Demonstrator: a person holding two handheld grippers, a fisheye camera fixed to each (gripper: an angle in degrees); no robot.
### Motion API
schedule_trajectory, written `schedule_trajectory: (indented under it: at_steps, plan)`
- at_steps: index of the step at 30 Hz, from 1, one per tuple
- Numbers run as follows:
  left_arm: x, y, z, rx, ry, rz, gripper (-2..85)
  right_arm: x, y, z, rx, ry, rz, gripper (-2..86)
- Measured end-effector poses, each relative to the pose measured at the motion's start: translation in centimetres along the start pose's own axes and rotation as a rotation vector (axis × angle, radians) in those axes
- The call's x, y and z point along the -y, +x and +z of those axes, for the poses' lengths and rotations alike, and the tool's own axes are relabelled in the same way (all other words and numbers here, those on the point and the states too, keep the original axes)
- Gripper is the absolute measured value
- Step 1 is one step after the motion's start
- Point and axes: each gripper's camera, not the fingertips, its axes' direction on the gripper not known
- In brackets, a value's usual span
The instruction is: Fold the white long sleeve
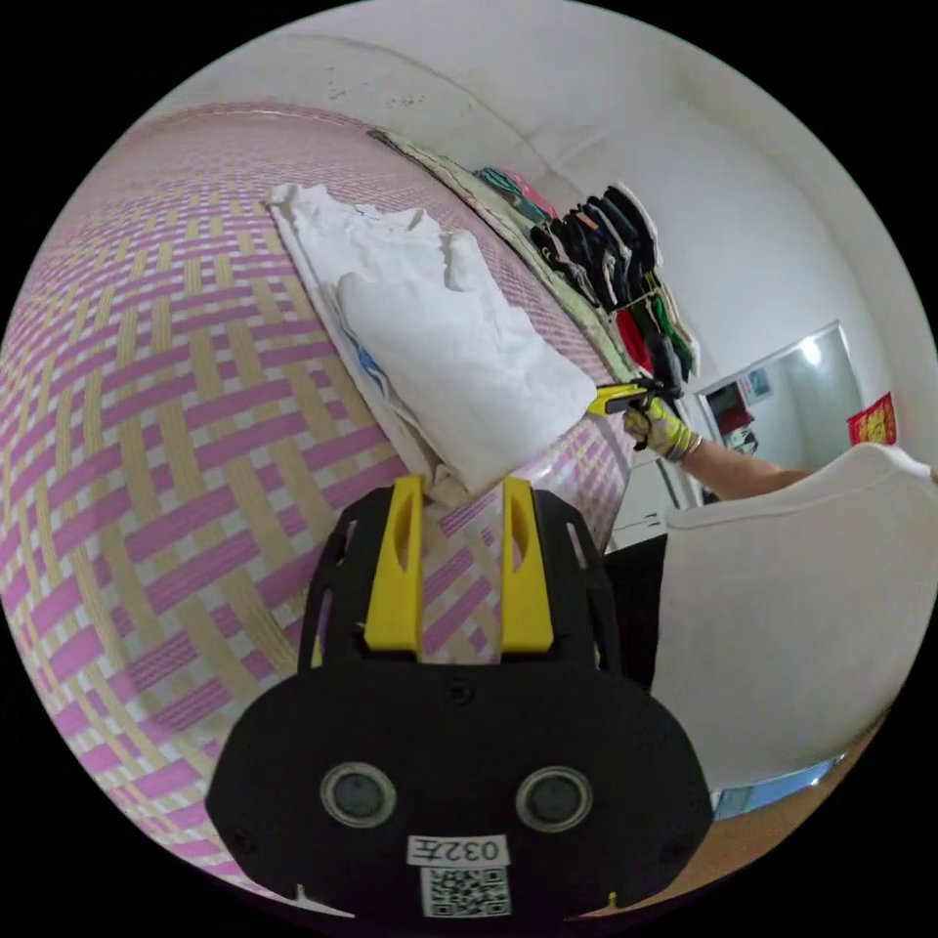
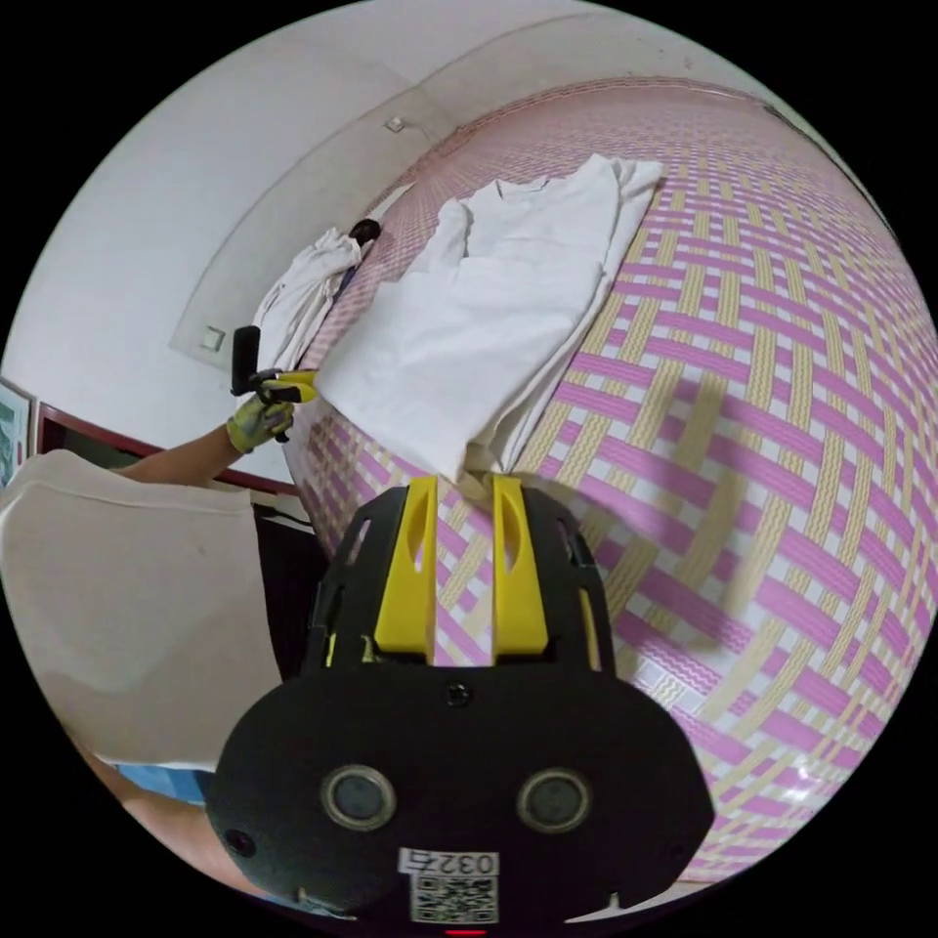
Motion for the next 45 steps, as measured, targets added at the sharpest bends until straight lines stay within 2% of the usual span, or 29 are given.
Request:
schedule_trajectory:
  at_steps: [6, 12, 15, 20, 24, 28, 36, 41, 45]
  plan:
    - [-0.1, 2.7, 1.2, 0.168, -0.064, 0.099, 3.3, 0.9, -2.0, 0.9, -0.135, -0.053, -0.048, 4.8]
    - [-1.8, 3.8, 0.3, 0.109, -0.071, 0.032, -0.3, -0.6, -3.7, -0.1, -0.113, -0.039, -0.071, 0.1]
    - [-4.2, 5.3, -1.3, 0.026, -0.067, 0.018, -0.7, -2.6, -5.1, -1.8, -0.032, -0.022, -0.091, -0.5]
    - [-7.4, 7.1, -5.7, -0.271, -0.012, 0.001, -1.3, -6.1, -7.4, -5.3, 0.112, -0.024, -0.063, -0.8]
    - [-6.5, 6.5, -8.8, -0.369, 0.013, 0.002, -1.2, -6.3, -7.6, -7.9, 0.182, -0.019, -0.055, -0.9]
    - [-3.2, 3.9, -11.1, -0.470, 0.048, -0.019, -0.9, -3.6, -5.3, -10.4, 0.243, 0.013, -0.046, -0.9]
    - [8.0, -4.8, -13.0, -0.456, 0.024, -0.132, -0.9, 7.2, 2.4, -13.8, 0.309, 0.045, 0.015, -1.0]
    - [13.3, -15.4, -8.4, -0.423, -0.022, -0.352, -0.8, 15.2, 14.4, -10.2, 0.453, 0.034, 0.247, -0.9]
    - [13.4, -19.3, -6.0, -0.481, -0.024, -0.434, -0.8, 17.0, 19.3, -6.7, 0.495, -0.011, 0.348, -0.9]
